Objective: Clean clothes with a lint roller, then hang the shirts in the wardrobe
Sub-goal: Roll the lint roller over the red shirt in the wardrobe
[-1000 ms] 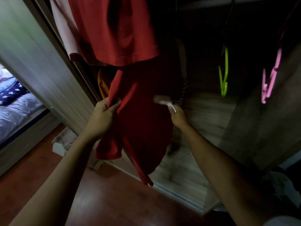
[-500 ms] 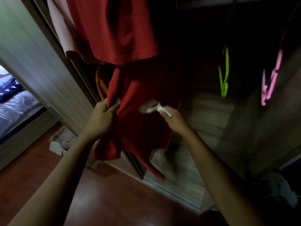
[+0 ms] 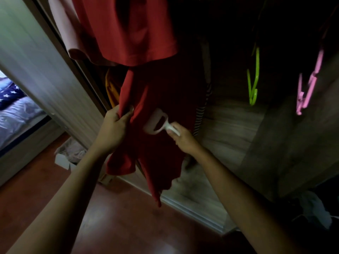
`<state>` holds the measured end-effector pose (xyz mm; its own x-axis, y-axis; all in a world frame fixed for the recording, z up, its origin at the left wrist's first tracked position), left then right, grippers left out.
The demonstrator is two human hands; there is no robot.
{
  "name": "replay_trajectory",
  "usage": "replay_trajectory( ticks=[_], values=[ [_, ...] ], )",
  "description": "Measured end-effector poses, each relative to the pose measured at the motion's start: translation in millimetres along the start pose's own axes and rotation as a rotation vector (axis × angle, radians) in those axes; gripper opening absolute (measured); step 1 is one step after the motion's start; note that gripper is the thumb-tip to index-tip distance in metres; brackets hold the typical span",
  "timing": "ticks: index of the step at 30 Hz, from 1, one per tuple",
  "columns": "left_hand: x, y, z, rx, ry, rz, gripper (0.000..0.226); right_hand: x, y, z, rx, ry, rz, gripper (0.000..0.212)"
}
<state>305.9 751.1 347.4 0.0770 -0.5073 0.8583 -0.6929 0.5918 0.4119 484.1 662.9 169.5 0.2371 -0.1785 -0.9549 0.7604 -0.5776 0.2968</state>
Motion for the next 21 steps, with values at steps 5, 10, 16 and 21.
replay_trajectory(
  ticks=[5,10,16,21],
  values=[
    [-2,1,1,-0.024,-0.009,-0.003,0.029,70,-34,9,-0.163,-0.27,0.226,0.026],
    [-5,5,2,-0.007,-0.012,0.009,0.034,76,-4,-2,-0.012,-0.377,0.235,0.035],
    [-7,-3,1,-0.005,-0.042,-0.009,0.024,3,68,-34,0.267,-0.226,0.049,0.029],
    [-18,-10,-2,-0.036,-0.057,-0.006,0.027,-65,104,-38,0.403,-0.017,-0.208,0.013]
  ],
)
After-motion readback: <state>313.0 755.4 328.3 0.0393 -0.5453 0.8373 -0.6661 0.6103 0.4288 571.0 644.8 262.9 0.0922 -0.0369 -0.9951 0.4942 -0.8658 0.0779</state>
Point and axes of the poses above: each hand's wrist, its own z-axis away from the middle knuckle, its own y-axis out of the back of the hand, x = y × z, the point moved 5 cm from there along -z, towards the middle knuckle, and after that the axes turned 9 degrees about -y, right-handed, at the moved point
